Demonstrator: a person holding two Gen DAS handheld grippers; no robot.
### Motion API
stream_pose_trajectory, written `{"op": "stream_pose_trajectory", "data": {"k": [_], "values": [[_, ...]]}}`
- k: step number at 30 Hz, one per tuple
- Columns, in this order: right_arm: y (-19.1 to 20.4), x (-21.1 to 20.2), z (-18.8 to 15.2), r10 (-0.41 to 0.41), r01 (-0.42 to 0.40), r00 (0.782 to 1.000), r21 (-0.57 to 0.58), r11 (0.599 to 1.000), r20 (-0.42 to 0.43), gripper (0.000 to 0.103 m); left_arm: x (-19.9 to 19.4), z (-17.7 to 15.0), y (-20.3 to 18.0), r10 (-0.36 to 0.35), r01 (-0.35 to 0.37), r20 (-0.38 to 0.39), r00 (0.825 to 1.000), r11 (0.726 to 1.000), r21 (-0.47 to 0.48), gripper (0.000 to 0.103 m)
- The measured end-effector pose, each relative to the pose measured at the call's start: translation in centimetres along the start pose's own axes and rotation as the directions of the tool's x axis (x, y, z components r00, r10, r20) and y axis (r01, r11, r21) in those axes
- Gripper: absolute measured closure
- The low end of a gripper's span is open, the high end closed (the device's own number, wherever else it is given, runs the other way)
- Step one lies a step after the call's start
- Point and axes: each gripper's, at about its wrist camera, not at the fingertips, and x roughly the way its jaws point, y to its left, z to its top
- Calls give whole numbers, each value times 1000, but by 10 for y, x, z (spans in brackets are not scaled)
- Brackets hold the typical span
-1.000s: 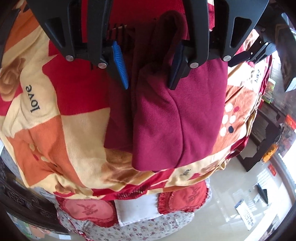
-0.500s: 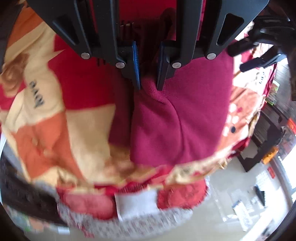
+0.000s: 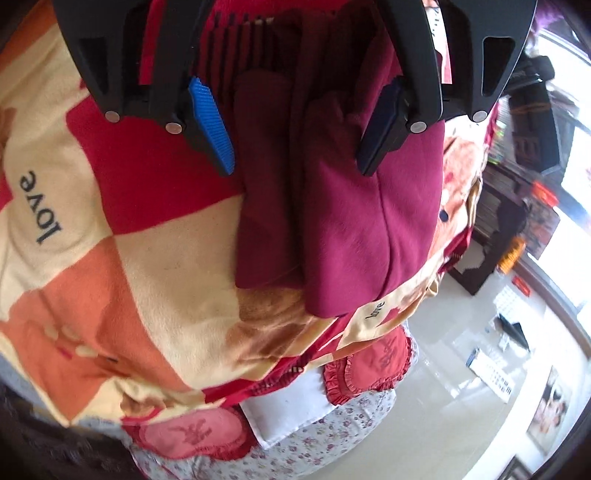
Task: Fold small clothes
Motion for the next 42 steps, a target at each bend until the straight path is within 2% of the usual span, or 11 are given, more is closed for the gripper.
{"op": "stream_pose_trajectory", "data": {"k": [3, 9, 12, 15, 17, 20, 27, 33, 35, 36, 42], "values": [[-7, 3, 8, 0, 0, 999, 10, 1000, 41, 49, 11, 4, 1, -23, 23, -24, 999, 1000, 0, 8], [-4, 40, 16, 110, -111, 990, 3, 994, -86, 49, 24, 11, -3, -44, 44, -37, 998, 999, 7, 6], [9, 47, 13, 61, -66, 993, -49, 997, -98, 46, 29, 12, -7, -38, 39, -50, 998, 999, 16, 6], [19, 48, 12, 46, -54, 994, -72, 996, -103, 74, 26, 13, -11, -14, 15, -50, 999, 1000, 20, 17], [27, 41, 12, 29, -37, 995, -87, 996, -92, 88, 15, 13, -13, -13, 14, -35, 999, 1000, 28, 37], [41, 20, 12, 88, -94, 993, -86, 992, -77, 92, -8, 11, -16, -15, 17, -25, 1000, 998, 53, 48], [93, -1, -11, 160, -174, 979, -105, 979, -130, 92, -79, -6, -2, 41, -39, -29, 999, 997, 72, 47], [115, 30, -58, 230, -248, 944, -51, 967, -236, 87, -109, -49, 29, 206, -203, -38, 978, 976, 77, 45], [115, 50, -70, 188, -213, 938, -56, 975, -292, 80, -99, -62, 43, 249, -245, -63, 966, 967, 71, 34], [112, 60, -78, 120, -149, 941, -69, 986, -317, 79, -95, -68, 49, 247, -243, -72, 966, 968, 54, 31], [114, 15, -76, 78, -102, 972, -101, 990, -221, 76, -119, -82, 54, 309, -311, 47, 950, 950, 31, 17]]}}
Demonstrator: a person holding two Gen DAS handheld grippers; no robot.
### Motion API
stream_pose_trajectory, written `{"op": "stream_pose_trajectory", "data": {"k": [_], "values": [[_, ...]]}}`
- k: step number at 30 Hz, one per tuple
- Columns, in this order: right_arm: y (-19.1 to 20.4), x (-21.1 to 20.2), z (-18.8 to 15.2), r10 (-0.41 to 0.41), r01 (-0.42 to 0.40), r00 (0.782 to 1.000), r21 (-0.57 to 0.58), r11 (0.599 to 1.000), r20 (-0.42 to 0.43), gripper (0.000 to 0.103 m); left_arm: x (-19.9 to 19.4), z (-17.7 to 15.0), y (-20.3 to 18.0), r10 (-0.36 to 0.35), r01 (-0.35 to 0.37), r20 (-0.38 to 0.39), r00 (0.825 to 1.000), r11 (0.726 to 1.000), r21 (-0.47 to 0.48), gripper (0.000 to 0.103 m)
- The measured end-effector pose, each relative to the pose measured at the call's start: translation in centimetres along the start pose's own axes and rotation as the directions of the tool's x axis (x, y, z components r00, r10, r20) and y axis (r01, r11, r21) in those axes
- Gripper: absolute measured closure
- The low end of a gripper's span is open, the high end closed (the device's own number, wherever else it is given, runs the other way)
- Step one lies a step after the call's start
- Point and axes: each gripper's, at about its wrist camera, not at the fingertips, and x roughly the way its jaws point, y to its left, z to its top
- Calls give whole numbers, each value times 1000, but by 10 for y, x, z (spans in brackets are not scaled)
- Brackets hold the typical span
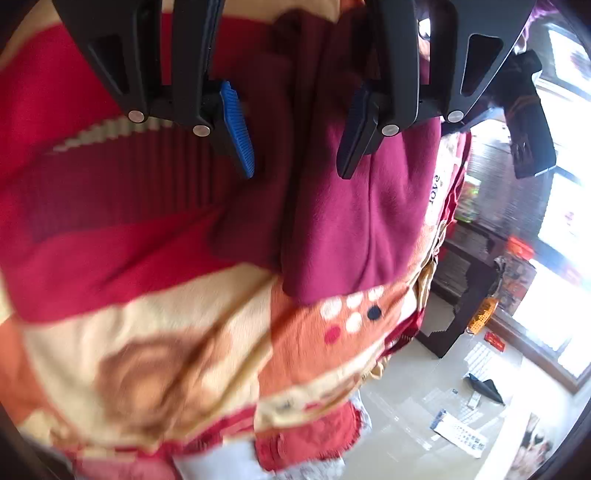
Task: Fold small clothes
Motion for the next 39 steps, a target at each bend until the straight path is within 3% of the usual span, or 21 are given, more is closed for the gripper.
{"op": "stream_pose_trajectory", "data": {"k": [6, 8, 9, 10, 11, 13, 16, 19, 22, 24, 26, 29, 32, 33, 35, 37, 39], "values": [[50, -13, -31, 69, -81, 994, -149, 985, -86, 76, -7, -3, 6, 12, -12, 20, 1000, 1000, -23, 17], [56, -1, -38, 29, -44, 996, -171, 984, -89, 76, -7, -5, 6, 13, -13, 14, 1000, 999, -35, 17], [57, 9, -41, -30, 14, 996, -185, 983, -86, 80, -3, -3, 0, 14, -13, 12, 1000, 999, -35, 17], [55, 14, -42, -63, 45, 994, -190, 981, -87, 99, -5, -4, -1, 14, -13, 13, 1000, 999, -35, 17], [53, 17, -43, -98, 79, 991, -198, 977, -87, 103, -6, -5, -2, 14, -13, 17, 1000, 999, -34, 17], [57, 8, -45, -95, 78, 994, -241, 967, -60, 103, -8, -12, -3, 17, -16, 22, 1000, 1000, -26, 16], [62, -12, -47, -161, 157, 987, -304, 940, 13, 103, -1, -21, -7, 11, -11, 8, 1000, 1000, -18, 14], [50, 5, -49, -218, 204, 976, -303, 931, -14, 103, 9, -26, -10, 23, -23, -16, 1000, 1000, -14, 14], [45, 13, -48, -179, 159, 983, -273, 949, -50, 103, 12, -29, -10, 20, -21, -22, 1000, 1000, -14, 14], [38, -5, -38, -72, 64, 997, -209, 976, -34, 98, 13, -31, -11, 20, -20, -16, 1000, 1000, -4, 14], [28, -18, -22, -21, 22, 1000, -127, 992, 9, 85, 15, -31, -13, 18, -18, -17, 1000, 1000, 2, 14], [17, -16, 1, -71, 75, 996, -71, 995, 58, 73, 17, -32, -13, 11, -11, -23, 1000, 1000, -7, 14], [9, 23, 22, -142, 141, 990, -54, 989, -8, 74, 18, -31, -16, 20, -20, -23, 1000, 1000, -1, 14], [9, 34, 27, -136, 134, 990, -52, 990, -29, 76, 18, -31, -16, 22, -22, -23, 1000, 1000, 1, 14], [14, 43, 38, -122, 120, 992, -79, 990, -24, 95, 17, -30, -17, 26, -26, -18, 1000, 1000, 2, 14], [24, 41, 42, -171, 172, 985, -150, 974, 21, 103, 17, -29, -17, 26, -26, -20, 999, 1000, 3, 13], [32, 37, 43, -221, 231, 973, -207, 951, 73, 103, 18, -29, -18, 19, -19, -15, 1000, 1000, -2, 12]]}}
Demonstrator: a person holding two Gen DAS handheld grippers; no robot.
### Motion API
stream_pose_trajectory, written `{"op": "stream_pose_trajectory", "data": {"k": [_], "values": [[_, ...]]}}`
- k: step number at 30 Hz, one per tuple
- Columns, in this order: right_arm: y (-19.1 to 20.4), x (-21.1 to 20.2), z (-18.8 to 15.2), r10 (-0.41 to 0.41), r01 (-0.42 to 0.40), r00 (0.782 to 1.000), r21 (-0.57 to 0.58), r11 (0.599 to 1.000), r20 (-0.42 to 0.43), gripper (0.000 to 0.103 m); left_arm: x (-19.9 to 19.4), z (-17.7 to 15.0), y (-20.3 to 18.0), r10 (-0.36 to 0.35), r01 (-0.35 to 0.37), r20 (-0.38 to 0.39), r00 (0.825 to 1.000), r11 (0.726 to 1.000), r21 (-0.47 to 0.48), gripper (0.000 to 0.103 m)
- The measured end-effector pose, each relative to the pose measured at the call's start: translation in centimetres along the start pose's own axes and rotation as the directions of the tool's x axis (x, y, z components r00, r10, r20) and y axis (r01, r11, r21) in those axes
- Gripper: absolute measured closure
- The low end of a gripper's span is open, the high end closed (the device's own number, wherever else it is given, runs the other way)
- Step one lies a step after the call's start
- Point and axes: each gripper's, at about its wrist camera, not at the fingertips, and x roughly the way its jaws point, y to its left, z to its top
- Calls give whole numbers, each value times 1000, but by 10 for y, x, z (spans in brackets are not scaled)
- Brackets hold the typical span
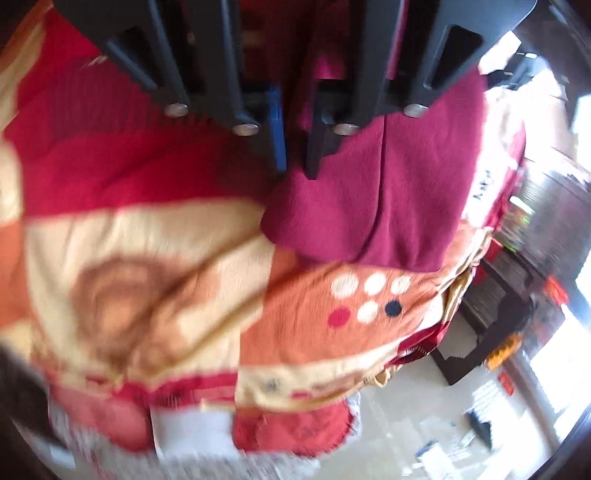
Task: Fold small clothes
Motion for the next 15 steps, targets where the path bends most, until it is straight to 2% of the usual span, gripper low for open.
{"op": "stream_pose_trajectory", "data": {"k": [3, 5, 9, 11, 13, 15], "values": [[0, 14, 0, -104, 104, 995, -42, 994, -1, 103, 2, 0, -3, 5, -5, 2, 1000, 1000, -2, 11], [-4, 30, -9, -133, 132, 991, -42, 990, -25, 103, 3, 0, -4, 8, -8, 4, 1000, 1000, -4, 10], [-13, 4, -10, -90, 90, 996, 2, 996, 8, 103, 3, -1, -5, 25, -25, 11, 1000, 1000, 3, 10], [-10, -12, -10, -78, 78, 997, 25, 997, 16, 98, 4, -1, -5, 27, -27, 16, 1000, 1000, -6, 10], [-1, -28, -10, -32, 31, 999, 18, 999, 24, 96, 4, -1, -5, 29, -29, 16, 999, 1000, -12, 10], [14, -45, -20, 55, -54, 998, -17, 998, 28, 94, 3, -1, -7, 37, -36, 19, 999, 999, -7, 10]]}}
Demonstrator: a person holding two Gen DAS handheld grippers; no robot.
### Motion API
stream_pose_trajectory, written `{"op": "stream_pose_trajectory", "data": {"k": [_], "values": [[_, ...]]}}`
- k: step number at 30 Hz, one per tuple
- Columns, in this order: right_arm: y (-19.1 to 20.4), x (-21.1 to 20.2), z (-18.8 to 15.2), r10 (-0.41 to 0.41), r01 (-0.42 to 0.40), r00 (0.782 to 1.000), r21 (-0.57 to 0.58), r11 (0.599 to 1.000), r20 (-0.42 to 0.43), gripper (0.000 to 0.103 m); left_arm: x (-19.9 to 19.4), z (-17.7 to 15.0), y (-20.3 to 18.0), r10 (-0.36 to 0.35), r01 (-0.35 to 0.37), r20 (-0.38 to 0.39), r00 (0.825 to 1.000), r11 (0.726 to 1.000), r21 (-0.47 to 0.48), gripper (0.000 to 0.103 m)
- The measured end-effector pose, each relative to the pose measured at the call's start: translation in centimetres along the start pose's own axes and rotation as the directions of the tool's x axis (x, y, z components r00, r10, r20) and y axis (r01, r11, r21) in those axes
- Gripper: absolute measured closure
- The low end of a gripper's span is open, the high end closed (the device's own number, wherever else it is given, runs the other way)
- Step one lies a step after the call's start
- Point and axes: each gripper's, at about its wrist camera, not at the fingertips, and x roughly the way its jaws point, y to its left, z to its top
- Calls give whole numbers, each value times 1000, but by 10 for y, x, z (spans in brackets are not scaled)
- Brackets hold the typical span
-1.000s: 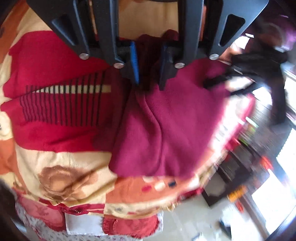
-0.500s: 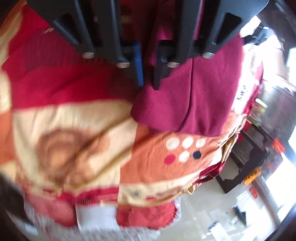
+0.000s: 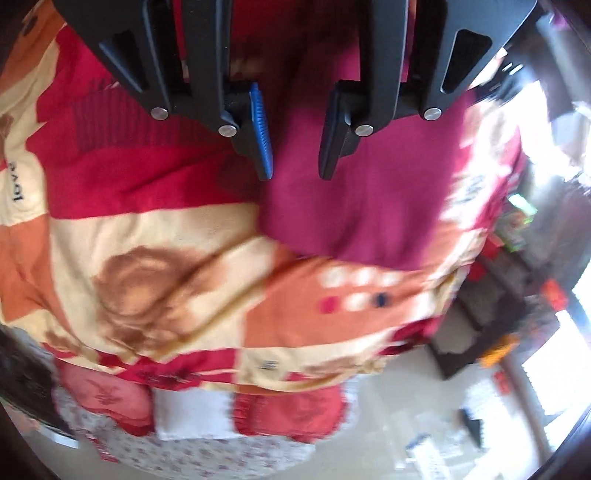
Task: Fold small clothes
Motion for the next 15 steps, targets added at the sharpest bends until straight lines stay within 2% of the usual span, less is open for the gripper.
{"op": "stream_pose_trajectory", "data": {"k": [2, 4, 5, 7, 10, 15], "values": [[15, -4, -12, 39, -40, 999, -40, 998, -14, 94, -1, 0, -2, 10, -10, 3, 1000, 1000, 8, 9], [29, 4, -28, 38, -44, 998, -103, 994, -58, 94, -1, 0, -2, 21, -21, 0, 1000, 1000, 14, 8], [32, 10, -33, 13, -21, 998, -123, 992, -66, 94, -1, 0, -2, 23, -23, -3, 1000, 1000, 15, 8], [33, 30, -45, -113, 95, 990, -181, 979, -87, 94, 0, 0, -1, 25, -25, -13, 1000, 1000, 14, 8], [26, 36, -49, -105, 93, 992, -154, 984, -70, 93, -2, -2, 2, 23, -23, -19, 1000, 1000, -5, 8], [32, 6, -49, -94, 87, 995, -143, 986, -42, 93, -21, -4, 0, 81, -82, 34, 996, 996, 23, 8]]}}
